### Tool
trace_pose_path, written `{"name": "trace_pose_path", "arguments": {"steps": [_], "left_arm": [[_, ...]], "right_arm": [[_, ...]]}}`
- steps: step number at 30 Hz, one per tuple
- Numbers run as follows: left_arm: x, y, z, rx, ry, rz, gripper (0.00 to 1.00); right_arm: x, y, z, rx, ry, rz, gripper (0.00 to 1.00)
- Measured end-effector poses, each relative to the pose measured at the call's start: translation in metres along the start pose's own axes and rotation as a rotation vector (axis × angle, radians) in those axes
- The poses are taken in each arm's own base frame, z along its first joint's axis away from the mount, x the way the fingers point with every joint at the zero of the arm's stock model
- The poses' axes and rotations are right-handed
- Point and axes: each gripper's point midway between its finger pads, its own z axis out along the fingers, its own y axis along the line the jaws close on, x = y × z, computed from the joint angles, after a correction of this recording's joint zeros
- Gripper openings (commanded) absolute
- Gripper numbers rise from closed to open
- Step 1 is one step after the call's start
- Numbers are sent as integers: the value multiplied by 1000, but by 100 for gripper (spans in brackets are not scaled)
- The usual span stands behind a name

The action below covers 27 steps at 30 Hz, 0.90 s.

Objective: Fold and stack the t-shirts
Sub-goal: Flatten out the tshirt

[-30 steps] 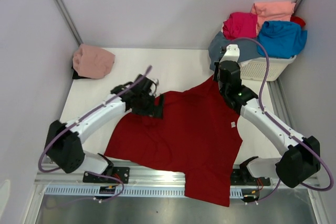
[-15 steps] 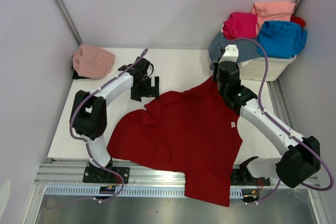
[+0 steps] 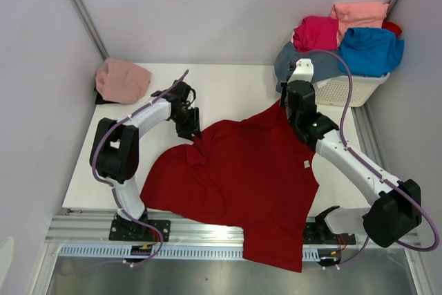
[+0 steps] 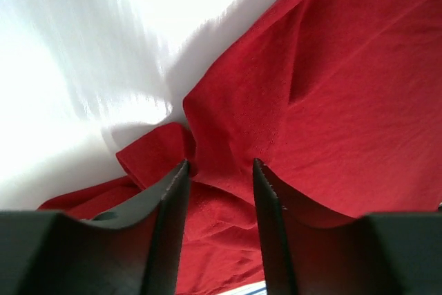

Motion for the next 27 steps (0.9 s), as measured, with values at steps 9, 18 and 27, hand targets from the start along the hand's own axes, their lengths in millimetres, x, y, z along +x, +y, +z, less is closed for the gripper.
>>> {"name": "trace_pose_path", "arguments": {"steps": [9,18,27], "left_arm": [[-2,-1,1,1,-1,2,38],[8,14,18,-63,67,4,11],[8,15,20,-86,77,16,1]], "right_arm": [[0,-1,0,5,-1,0,0],[0,-1,0,6,-1,0,0],[-1,-1,0,6,-2,0,0]]}}
